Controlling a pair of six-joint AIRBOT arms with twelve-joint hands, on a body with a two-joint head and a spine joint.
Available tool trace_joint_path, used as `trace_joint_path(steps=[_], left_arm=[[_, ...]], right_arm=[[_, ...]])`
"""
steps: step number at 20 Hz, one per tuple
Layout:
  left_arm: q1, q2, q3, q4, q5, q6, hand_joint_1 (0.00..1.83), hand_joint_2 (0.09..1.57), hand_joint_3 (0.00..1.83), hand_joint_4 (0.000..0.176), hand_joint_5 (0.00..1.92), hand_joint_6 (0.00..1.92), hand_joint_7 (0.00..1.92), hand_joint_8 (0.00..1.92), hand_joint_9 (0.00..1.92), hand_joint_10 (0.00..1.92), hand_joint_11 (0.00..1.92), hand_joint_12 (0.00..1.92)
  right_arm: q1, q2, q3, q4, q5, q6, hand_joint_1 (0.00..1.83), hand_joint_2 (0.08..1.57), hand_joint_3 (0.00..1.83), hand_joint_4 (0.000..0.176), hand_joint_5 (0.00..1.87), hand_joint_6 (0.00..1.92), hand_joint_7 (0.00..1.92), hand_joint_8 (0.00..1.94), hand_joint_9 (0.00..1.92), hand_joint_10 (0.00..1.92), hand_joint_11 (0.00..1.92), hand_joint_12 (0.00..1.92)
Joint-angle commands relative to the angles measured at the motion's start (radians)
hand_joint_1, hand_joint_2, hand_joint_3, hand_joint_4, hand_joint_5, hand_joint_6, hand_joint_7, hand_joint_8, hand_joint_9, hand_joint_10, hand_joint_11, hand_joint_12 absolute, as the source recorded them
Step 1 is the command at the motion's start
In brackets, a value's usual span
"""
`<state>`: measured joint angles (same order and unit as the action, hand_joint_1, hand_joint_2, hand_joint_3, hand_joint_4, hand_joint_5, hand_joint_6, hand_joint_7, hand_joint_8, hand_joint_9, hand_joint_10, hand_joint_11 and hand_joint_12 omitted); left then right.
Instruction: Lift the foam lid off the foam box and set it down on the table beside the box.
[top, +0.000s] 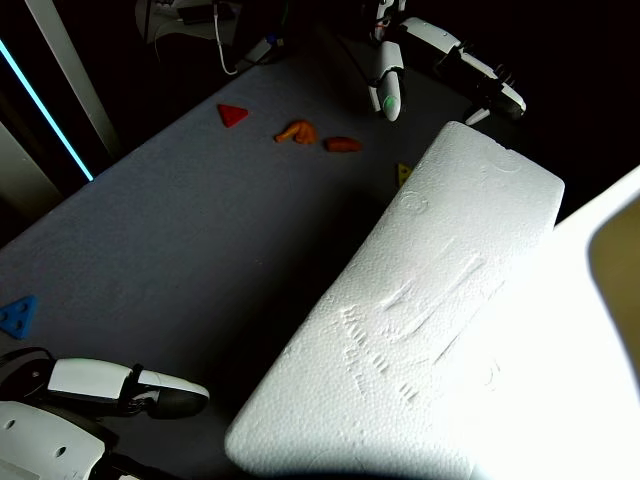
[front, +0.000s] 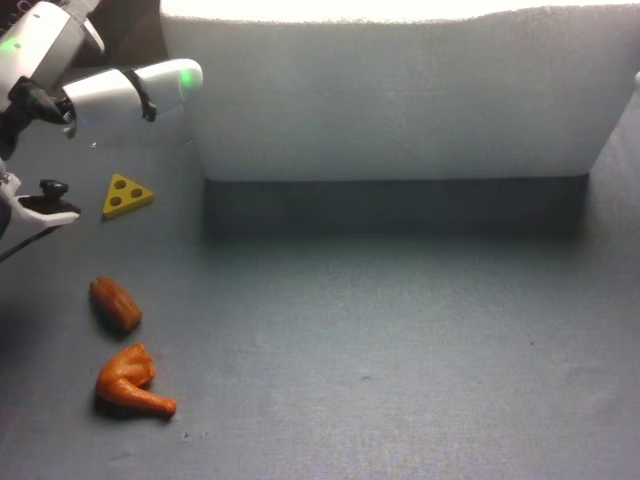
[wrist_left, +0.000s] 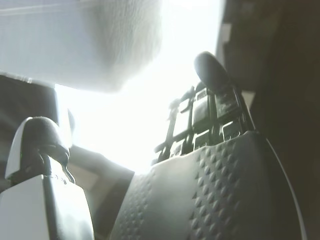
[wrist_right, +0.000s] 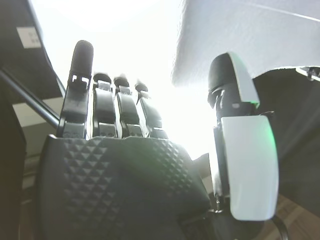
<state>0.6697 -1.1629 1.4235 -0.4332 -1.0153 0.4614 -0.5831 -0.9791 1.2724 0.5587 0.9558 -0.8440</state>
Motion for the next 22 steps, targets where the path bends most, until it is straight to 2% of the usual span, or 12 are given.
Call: trace_joint_path(steps=[1, 2, 3, 4, 5, 6, 10, 13, 15, 16, 19, 22], left_arm=[[-0.014, 0.004, 0.009, 0.003, -0.112, -0.011, 0.57, 1.03, 0.0, 0.012, 0.05, 0.0, 0.0, 0.0, 0.0, 0.0, 0.0, 1.24], [-0.018, -0.001, 0.015, 0.0, -0.106, -0.012, 0.57, 1.03, 0.0, 0.012, 0.05, 0.0, 0.0, 0.0, 0.0, 0.0, 0.0, 1.24], [-0.019, -0.006, 0.02, -0.005, -0.103, -0.014, 0.59, 1.02, 0.0, 0.009, 0.06, 0.0, 0.0, 0.0, 0.0, 0.0, 0.0, 0.64], [-0.019, -0.015, 0.031, -0.012, -0.1, -0.025, 0.58, 1.03, 0.0, 0.01, 0.05, 0.01, 0.0, 0.0, 0.0, 0.0, 0.0, 0.18], [-0.019, -0.019, 0.037, -0.015, -0.097, -0.031, 0.58, 1.03, 0.0, 0.01, 0.05, 0.01, 0.0, 0.0, 0.0, 0.0, 0.0, 0.18], [-0.019, -0.028, 0.047, -0.02, -0.092, -0.04, 0.6, 1.02, 0.0, 0.0, 0.07, 0.02, 0.0, 0.0, 0.0, 0.0, 0.0, 0.03], [-0.023, -0.039, 0.06, -0.028, -0.078, -0.046, 0.59, 0.98, 0.0, 0.0, 0.09, 0.02, 0.0, 0.0, 0.0, 0.0, 0.0, 0.0], [-0.032, -0.055, 0.079, -0.025, -0.056, -0.053, 0.59, 0.99, 0.0, 0.0, 0.09, 0.02, 0.0, 0.0, 0.0, 0.0, 0.0, 0.0], [-0.038, -0.068, 0.092, -0.02, -0.047, -0.065, 0.54, 1.0, 0.0, 0.0, 0.11, 0.02, 0.0, 0.0, 0.0, 0.0, 0.0, 0.0], [-0.044, -0.073, 0.098, -0.016, -0.039, -0.068, 0.55, 1.02, 0.01, 0.0, 0.13, 0.02, 0.01, 0.0, 0.0, 0.0, 0.0, 0.0], [-0.052, -0.088, 0.114, -0.004, -0.024, -0.082, 0.57, 1.02, 0.01, 0.0, 0.17, 0.03, 0.02, 0.01, 0.0, 0.0, 0.0, 0.0], [-0.055, -0.097, 0.12, 0.008, -0.022, -0.096, 0.61, 1.06, 0.01, 0.0, 0.34, 0.05, 0.12, 0.01, 0.04, 0.01, 0.0, 0.0]], right_arm=[[0.015, 0.012, 0.014, 0.003, 0.118, 0.003, 0.68, 1.18, 0.0, 0.0, 0.0, 0.0, 0.0, 0.0, 0.05, 0.04, 0.0, 1.12], [0.019, 0.008, 0.018, 0.006, 0.115, 0.003, 0.68, 1.18, 0.0, 0.0, 0.0, 0.0, 0.0, 0.0, 0.05, 0.04, 0.0, 1.12], [0.022, 0.004, 0.022, 0.011, 0.114, 0.003, 0.64, 1.19, 0.0, 0.0, 0.0, 0.0, 0.0, 0.0, 0.01, 0.01, 0.0, 0.58], [0.025, -0.003, 0.027, 0.02, 0.114, 0.004, 0.64, 1.19, 0.0, 0.0, 0.0, 0.0, 0.0, 0.0, 0.0, 0.0, 0.0, 0.18], [0.027, -0.006, 0.029, 0.022, 0.114, 0.004, 0.64, 1.19, 0.0, 0.0, 0.0, 0.0, 0.0, 0.0, 0.0, 0.0, 0.0, 0.18], [0.032, -0.012, 0.035, 0.026, 0.111, 0.004, 0.65, 1.2, 0.01, 0.0, 0.0, 0.0, 0.0, 0.0, 0.0, 0.0, 0.0, 0.03], [0.042, -0.022, 0.047, 0.027, 0.109, 0.02, 0.58, 1.19, 0.0, 0.0, 0.0, 0.0, 0.0, 0.0, 0.0, 0.0, 0.0, 0.0], [0.045, -0.039, 0.062, 0.026, 0.106, 0.037, 0.45, 1.17, 0.0, 0.0, 0.0, 0.0, 0.0, 0.0, 0.0, 0.0, 0.01, 0.0], [0.05, -0.045, 0.065, 0.021, 0.106, 0.041, 0.47, 1.21, 0.01, 0.0, 0.0, 0.0, 0.01, 0.0, 0.01, 0.01, 0.0, 0.0], [0.051, -0.045, 0.065, 0.02, 0.106, 0.043, 0.5, 1.21, 0.01, 0.0, 0.06, 0.02, 0.0, 0.0, 0.0, 0.0, 0.0, 0.0], [0.051, -0.055, 0.069, 0.019, 0.106, 0.051, 0.53, 1.2, 0.0, 0.0, 0.07, 0.03, 0.03, 0.01, 0.0, 0.0, 0.0, 0.0], [0.051, -0.06, 0.072, 0.014, 0.106, 0.06, 0.57, 1.22, 0.01, 0.0, 0.19, 0.09, 0.12, 0.03, 0.06, 0.03, 0.0, 0.0]])
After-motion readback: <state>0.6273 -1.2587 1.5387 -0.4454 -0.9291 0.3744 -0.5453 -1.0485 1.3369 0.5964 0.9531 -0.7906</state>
